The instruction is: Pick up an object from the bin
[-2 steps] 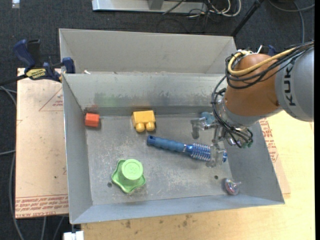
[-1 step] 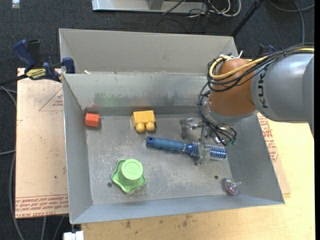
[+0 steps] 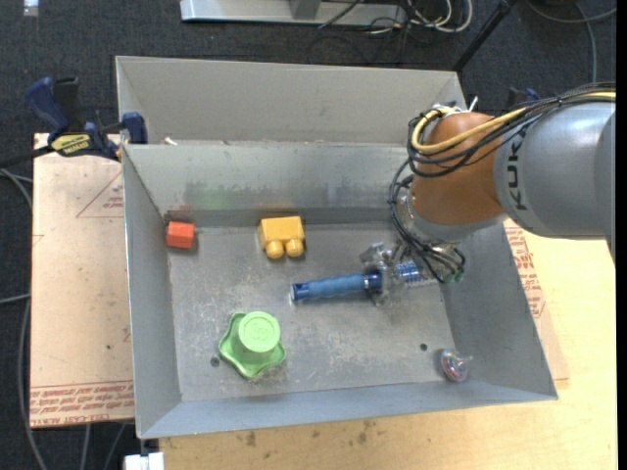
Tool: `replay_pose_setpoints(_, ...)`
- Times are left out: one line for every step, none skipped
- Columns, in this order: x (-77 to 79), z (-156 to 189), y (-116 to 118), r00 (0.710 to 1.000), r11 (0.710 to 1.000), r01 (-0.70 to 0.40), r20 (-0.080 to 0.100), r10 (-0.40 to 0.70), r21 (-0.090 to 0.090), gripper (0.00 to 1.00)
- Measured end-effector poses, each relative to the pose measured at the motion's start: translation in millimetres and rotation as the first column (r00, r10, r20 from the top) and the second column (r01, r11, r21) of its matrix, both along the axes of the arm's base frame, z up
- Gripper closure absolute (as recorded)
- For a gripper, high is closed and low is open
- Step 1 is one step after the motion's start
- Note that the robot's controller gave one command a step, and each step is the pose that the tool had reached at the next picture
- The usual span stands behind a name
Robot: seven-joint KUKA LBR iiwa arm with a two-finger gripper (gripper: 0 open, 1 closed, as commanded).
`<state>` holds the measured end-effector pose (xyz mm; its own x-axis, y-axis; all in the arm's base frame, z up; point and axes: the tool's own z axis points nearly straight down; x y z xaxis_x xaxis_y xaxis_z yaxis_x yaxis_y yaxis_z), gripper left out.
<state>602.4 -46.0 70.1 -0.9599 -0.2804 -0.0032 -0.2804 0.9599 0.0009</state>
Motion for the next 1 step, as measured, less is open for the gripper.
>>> replay_pose_setpoints(3.0,158.5,-10.5,1.000,1.000,0.024,0.007,-0.024,-0.002,1.00)
